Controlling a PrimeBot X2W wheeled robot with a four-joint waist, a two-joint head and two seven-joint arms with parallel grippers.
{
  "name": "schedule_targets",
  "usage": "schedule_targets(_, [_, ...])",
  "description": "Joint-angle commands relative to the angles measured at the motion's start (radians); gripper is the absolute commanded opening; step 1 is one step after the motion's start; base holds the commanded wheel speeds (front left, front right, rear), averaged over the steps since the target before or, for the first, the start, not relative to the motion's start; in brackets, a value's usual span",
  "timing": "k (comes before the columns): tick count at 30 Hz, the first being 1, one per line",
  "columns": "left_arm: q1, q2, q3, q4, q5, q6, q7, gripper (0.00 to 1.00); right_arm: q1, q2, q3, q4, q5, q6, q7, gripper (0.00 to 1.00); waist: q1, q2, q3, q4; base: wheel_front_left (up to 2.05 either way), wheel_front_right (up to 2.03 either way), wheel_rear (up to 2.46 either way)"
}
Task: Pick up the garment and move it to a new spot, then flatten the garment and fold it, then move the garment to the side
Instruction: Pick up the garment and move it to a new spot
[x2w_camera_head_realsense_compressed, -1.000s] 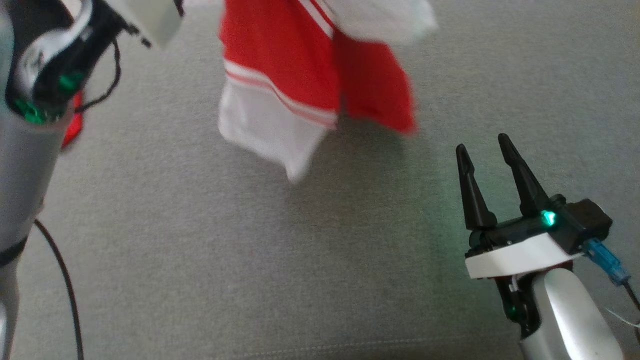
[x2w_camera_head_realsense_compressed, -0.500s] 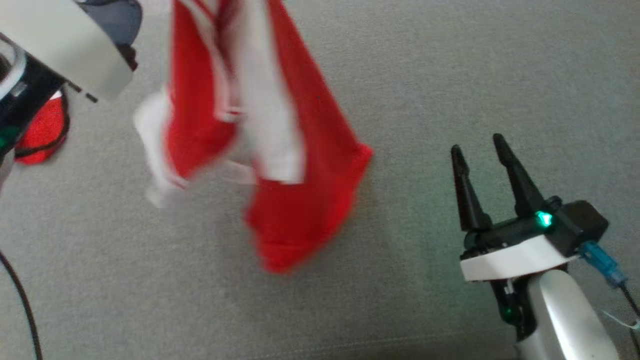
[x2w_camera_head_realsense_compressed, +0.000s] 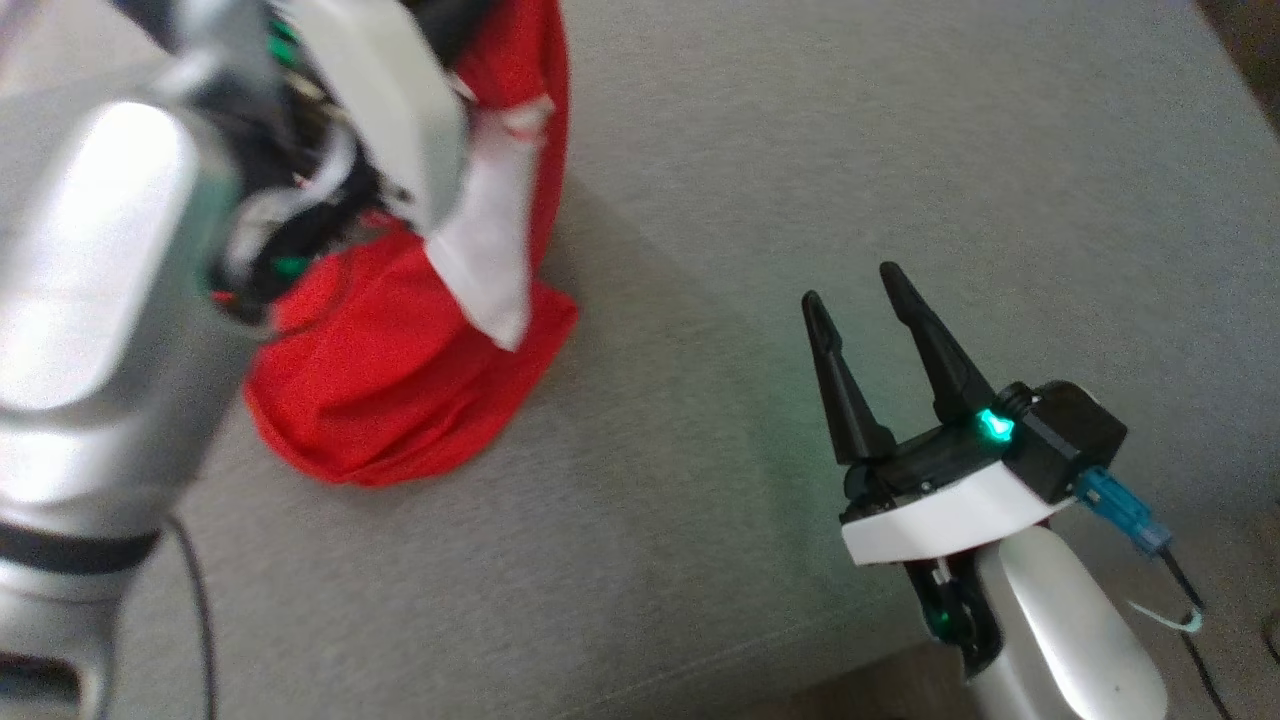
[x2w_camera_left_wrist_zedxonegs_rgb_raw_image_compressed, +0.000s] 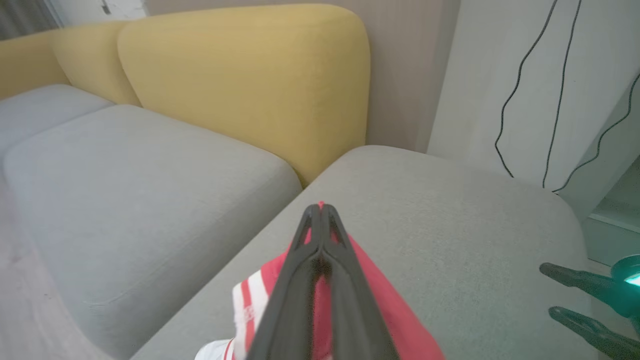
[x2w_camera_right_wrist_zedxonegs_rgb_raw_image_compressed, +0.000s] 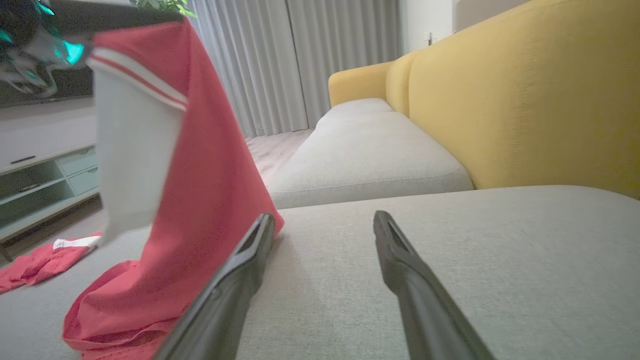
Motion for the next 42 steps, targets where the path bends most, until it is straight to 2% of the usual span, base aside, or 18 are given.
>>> schedule_targets(1, [-0.034,-0.024,0.01,0.032,0.013,-0.004,-0.03,0.0,-0.019,0.013,0.028,-0.017,0.016,-0.001,-0.017,1.0,0.0,0.0,0.024,-0.094,0.0,0.0,0.0])
schedule_targets(8, [-0.028,-0.199,-0.115,0.303,0.071,-0.02,-0.184,0.0,-0.007,0.021,0.037,0.016,0.044,-0.001,-0.027,1.0,0.0,0.0,0.045,-0.188,0.0,0.0,0.0])
schedule_targets(9, [-0.025,-0.229,-0.12,0.343,0.077,-0.013,-0.219,0.32,-0.005,0.022,0.034,0.018,0.048,-0.001,-0.028,1.0,0.0,0.0,0.049,-0.194,0.0,0.0,0.0])
schedule_targets(10, [-0.021,-0.257,-0.127,0.38,0.086,-0.006,-0.257,0.79,-0.004,0.022,0.031,0.015,0.055,-0.001,-0.028,1.0,0.0,0.0,0.051,-0.199,0.0,0.0,0.0])
schedule_targets(11, [-0.013,-0.284,-0.136,0.414,0.092,-0.003,-0.288,1.0,-0.001,0.022,0.029,0.01,0.062,-0.001,-0.028,1.0,0.0,0.0,0.048,-0.202,0.0,0.0,0.0])
schedule_targets(15, [0.019,-0.35,-0.163,0.495,0.083,0.013,-0.377,1.0,0.019,0.023,0.012,-0.009,0.069,-0.001,-0.029,1.0,0.0,0.0,0.042,-0.191,0.0,0.0,0.0])
schedule_targets(20, [0.05,-0.369,-0.18,0.507,0.065,0.037,-0.452,1.0,0.038,0.023,-0.028,-0.017,0.049,-0.001,-0.029,1.0,0.0,0.0,0.016,-0.149,0.0,0.0,0.0])
schedule_targets(26, [0.115,-0.369,-0.168,0.472,0.048,0.108,-0.534,1.0,0.06,0.023,-0.08,-0.03,-0.007,-0.001,-0.029,1.0,0.0,0.0,-0.021,-0.061,0.0,0.0,0.0])
schedule_targets(42, [0.47,-0.182,-0.052,0.309,0.015,0.265,-0.682,1.0,0.118,-0.03,-0.198,-0.012,-0.108,-0.001,-0.006,1.0,0.0,0.0,-0.132,0.157,0.0,0.0,0.0])
